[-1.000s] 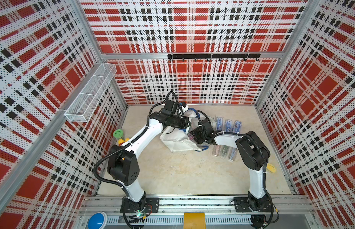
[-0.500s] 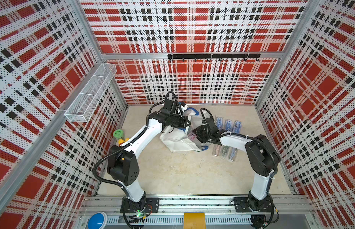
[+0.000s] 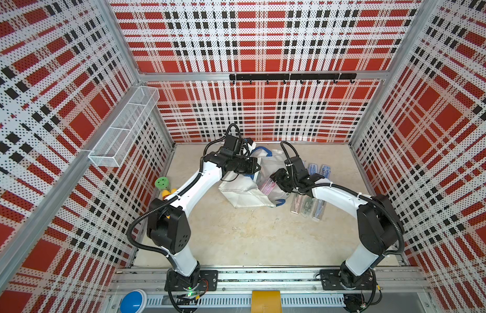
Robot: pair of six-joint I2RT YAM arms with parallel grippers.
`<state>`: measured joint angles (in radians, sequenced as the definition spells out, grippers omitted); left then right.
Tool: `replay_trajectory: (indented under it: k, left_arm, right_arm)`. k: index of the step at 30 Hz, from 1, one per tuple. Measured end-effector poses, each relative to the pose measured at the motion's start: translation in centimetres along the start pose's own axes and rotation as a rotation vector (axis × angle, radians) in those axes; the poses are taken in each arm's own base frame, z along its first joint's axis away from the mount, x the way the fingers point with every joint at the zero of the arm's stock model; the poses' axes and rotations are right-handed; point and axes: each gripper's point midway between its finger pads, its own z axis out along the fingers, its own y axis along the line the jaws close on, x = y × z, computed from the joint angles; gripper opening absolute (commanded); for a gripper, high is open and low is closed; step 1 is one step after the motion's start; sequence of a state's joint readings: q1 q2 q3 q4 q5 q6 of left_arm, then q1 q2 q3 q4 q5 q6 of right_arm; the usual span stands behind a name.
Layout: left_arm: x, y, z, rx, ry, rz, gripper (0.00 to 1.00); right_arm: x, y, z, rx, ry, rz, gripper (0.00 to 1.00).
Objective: Take out the compass set from the canvas bag
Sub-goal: Pick up the compass set from the canvas bag, then place the compass set at the center of the board.
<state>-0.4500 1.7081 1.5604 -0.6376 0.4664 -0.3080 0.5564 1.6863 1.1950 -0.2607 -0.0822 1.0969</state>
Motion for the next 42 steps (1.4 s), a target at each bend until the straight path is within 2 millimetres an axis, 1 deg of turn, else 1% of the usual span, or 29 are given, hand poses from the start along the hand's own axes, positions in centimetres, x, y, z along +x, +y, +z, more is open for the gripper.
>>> replay_trajectory:
  k: [4, 8, 11, 16, 20, 21, 23, 24, 26, 27, 30, 33, 36, 38, 42]
  left_arm:
    - [0.0, 0.0, 0.0, -0.003, -0.001, -0.002, 0.00]
    - [0.0, 0.1, 0.0, -0.004, -0.001, -0.002, 0.00]
    - [-0.1, 0.1, 0.0, -0.004, -0.002, -0.001, 0.00]
    - [-0.1, 0.0, -0.1, -0.004, -0.003, -0.001, 0.00]
    - [-0.3, 0.0, -0.3, -0.007, -0.006, -0.001, 0.00]
    - [-0.3, 0.0, -0.3, -0.008, -0.006, -0.002, 0.00]
    - [-0.3, 0.1, -0.3, -0.009, -0.004, -0.003, 0.00]
    - [-0.3, 0.1, -0.3, -0.010, -0.004, -0.004, 0.00]
    - [-0.3, 0.2, -0.3, -0.010, -0.005, -0.005, 0.00]
    - [-0.3, 0.3, -0.4, -0.011, -0.006, -0.006, 0.00]
    - [-0.4, 0.4, -0.5, -0.010, -0.008, -0.008, 0.00]
    - [-0.5, 0.6, -0.6, -0.010, -0.010, -0.012, 0.00]
    - [-0.6, 0.6, -0.6, -0.006, -0.013, -0.013, 0.00]
    - [-0.7, 0.6, -0.6, -0.004, -0.015, -0.013, 0.00]
    - [-0.7, 0.5, -0.7, -0.003, -0.016, -0.012, 0.00]
  right_arm:
    - [-1.1, 0.3, -1.8, 0.011, -0.030, -0.064, 0.38]
    - [-2.6, -0.1, -3.9, 0.023, -0.059, -0.104, 0.38]
    - [-4.4, -0.7, -5.7, 0.030, -0.092, -0.120, 0.38]
    - [-7.2, -2.4, -8.4, 0.048, -0.124, -0.135, 0.37]
    - [-9.4, -4.5, -10.3, 0.063, -0.135, -0.122, 0.37]
    - [-10.1, -5.2, -10.9, 0.070, -0.139, -0.114, 0.36]
    - [-11.4, -6.9, -11.9, 0.090, -0.148, -0.097, 0.36]
    - [-12.2, -8.0, -12.6, 0.108, -0.154, -0.090, 0.36]
    - [-13.0, -10.1, -13.5, 0.147, -0.154, -0.078, 0.36]
    - [-13.5, -11.4, -14.0, 0.178, -0.155, -0.073, 0.36]
    - [-13.8, -14.1, -15.2, 0.254, -0.137, -0.081, 0.37]
    - [-14.2, -15.4, -16.1, 0.319, -0.122, -0.114, 0.38]
    - [-15.4, -16.3, -16.7, 0.380, -0.126, -0.157, 0.38]
    - [-16.4, -17.0, -16.7, 0.422, -0.127, -0.181, 0.38]
    - [-17.8, -19.1, -15.6, 0.509, -0.101, -0.212, 0.38]
